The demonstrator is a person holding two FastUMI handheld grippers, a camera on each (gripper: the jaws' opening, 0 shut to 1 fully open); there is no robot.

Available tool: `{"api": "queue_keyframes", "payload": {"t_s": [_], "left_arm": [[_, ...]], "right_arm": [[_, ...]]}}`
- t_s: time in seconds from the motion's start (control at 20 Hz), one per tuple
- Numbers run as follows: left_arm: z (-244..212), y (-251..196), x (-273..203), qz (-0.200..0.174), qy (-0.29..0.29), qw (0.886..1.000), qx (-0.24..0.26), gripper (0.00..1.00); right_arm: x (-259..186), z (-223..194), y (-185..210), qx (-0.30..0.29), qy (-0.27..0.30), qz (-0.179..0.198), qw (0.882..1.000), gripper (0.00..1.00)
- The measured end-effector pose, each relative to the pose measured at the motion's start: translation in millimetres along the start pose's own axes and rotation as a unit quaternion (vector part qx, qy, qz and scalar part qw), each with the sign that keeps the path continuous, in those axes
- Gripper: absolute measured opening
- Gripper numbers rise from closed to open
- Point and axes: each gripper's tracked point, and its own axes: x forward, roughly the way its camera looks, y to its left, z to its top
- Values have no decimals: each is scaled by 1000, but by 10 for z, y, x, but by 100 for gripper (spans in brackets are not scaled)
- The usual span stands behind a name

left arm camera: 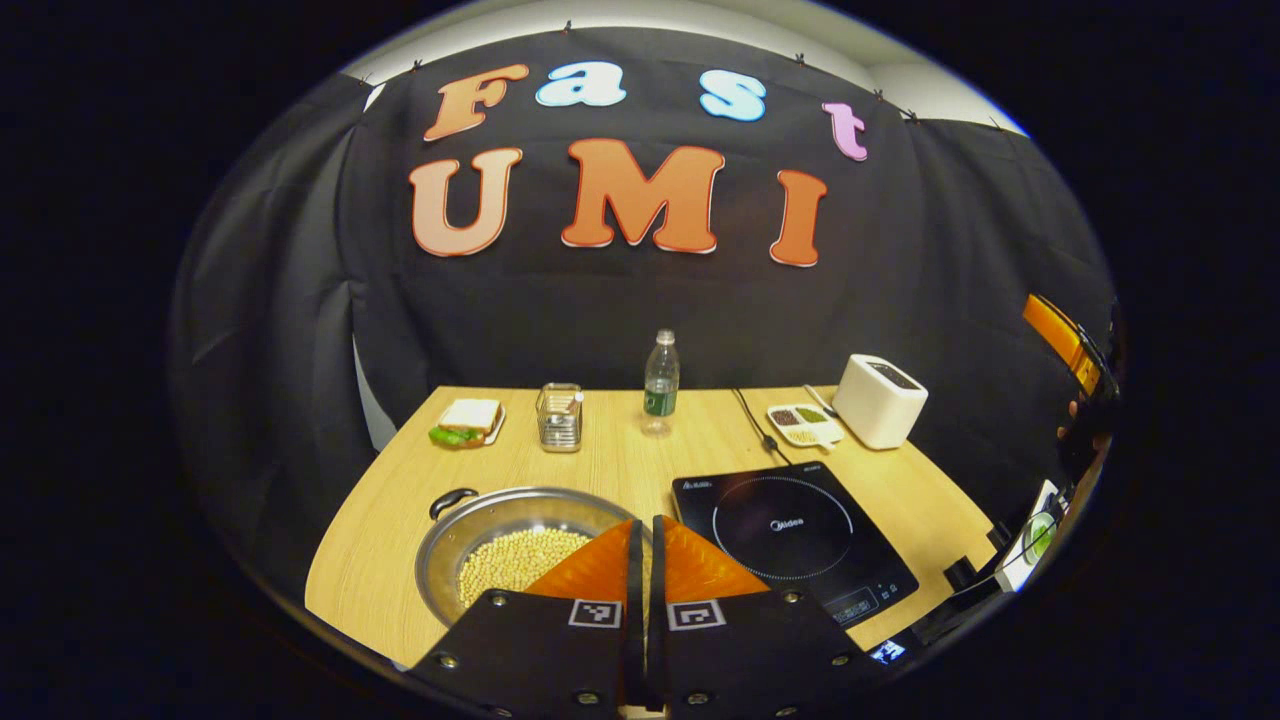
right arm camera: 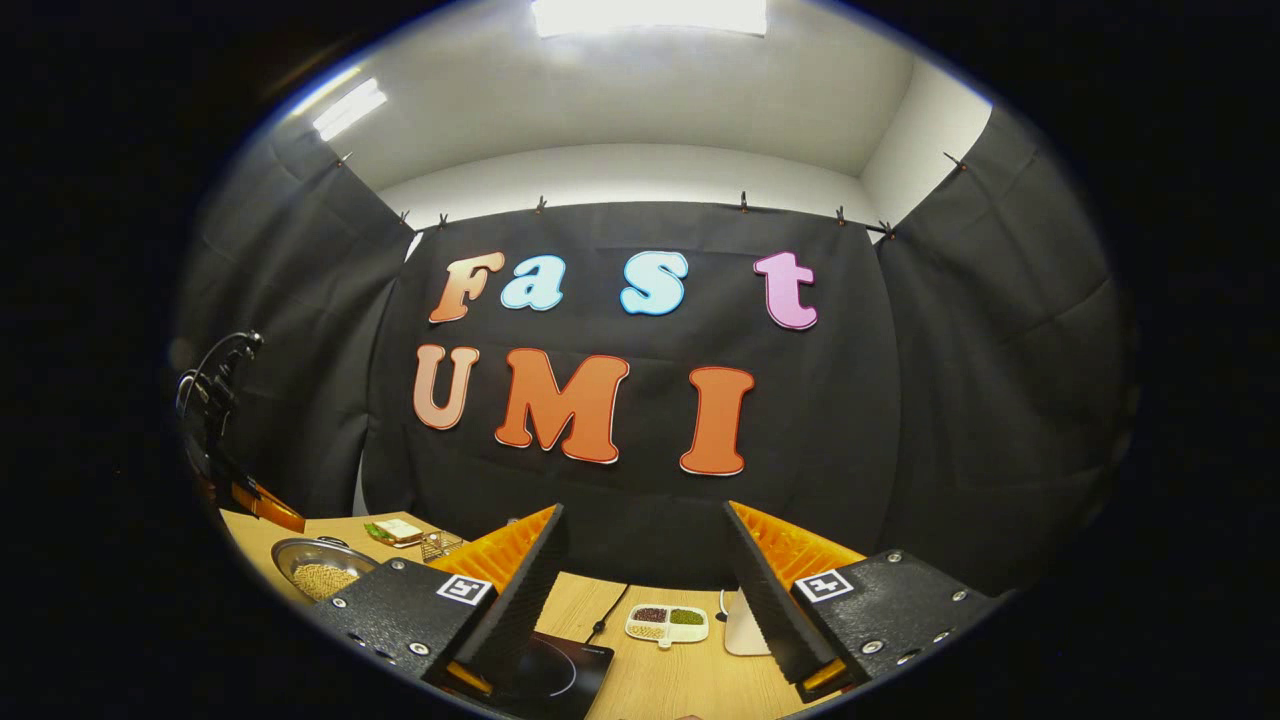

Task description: First push the handle of the pot to place it horizontally, then grasp the pot with both hands and set it on the induction cooktop.

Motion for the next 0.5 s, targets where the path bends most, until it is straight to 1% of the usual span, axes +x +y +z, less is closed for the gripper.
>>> {"api": "queue_keyframes", "payload": {"t_s": [0.2,0.5], "left_arm": [[-376,75,-17,3,60,998,-11,2],[-907,131,-91,1,149,988,-33,2]], "right_arm": [[9,-90,72,-2,4,2,1000,95],[41,-201,249,0,5,10,1000,95]]}}
